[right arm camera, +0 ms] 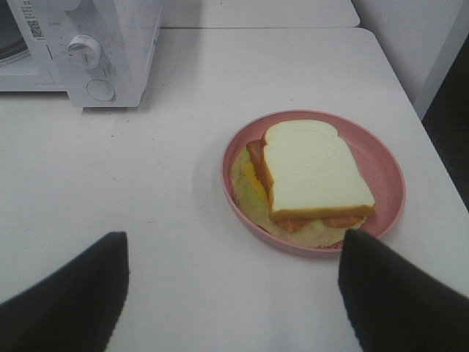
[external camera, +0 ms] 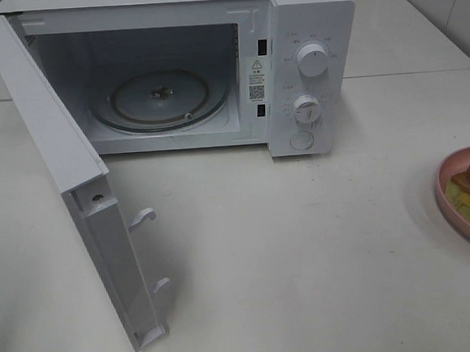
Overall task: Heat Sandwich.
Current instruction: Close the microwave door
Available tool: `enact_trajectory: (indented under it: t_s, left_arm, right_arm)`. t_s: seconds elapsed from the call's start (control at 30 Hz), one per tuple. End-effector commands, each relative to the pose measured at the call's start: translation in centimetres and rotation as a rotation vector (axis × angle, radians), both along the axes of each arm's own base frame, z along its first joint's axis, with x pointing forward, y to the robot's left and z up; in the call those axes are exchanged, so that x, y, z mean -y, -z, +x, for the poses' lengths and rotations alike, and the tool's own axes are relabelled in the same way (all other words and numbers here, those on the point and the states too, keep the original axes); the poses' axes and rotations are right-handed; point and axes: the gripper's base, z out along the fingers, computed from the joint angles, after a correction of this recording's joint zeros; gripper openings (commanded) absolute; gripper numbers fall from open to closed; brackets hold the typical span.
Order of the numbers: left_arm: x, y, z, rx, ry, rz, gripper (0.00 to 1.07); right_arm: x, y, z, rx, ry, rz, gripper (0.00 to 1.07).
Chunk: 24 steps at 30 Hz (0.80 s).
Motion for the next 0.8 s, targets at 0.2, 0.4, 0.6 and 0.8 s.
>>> enact_trajectory:
  t_s: [0.2, 0.4, 0.6, 0.8]
  left_arm:
    - [-0.5, 2.7, 3.5, 0.05, -0.041, -0.011, 0.0]
    - [-0.9, 4.5, 5.1, 0.159, -0.088, -0.004, 0.0]
    - [-1.5, 6.4, 7.0, 0.241, -0.139, 0.014, 0.0]
    - [-1.9, 7.4, 9.3, 0.255, -0.151, 0.056, 0.0]
  right_arm:
    - [-0.1, 0.0, -0.4, 0.034, 0.0, 0.002, 0.76]
    - [-0.1, 0.0, -0.4, 0.034, 0.0, 0.002, 0.76]
    - [-0.1, 0.0, -0.4, 0.034, 0.0, 0.002, 0.76]
    - [-0.1, 0.0, -0.4, 0.034, 0.0, 0.002, 0.76]
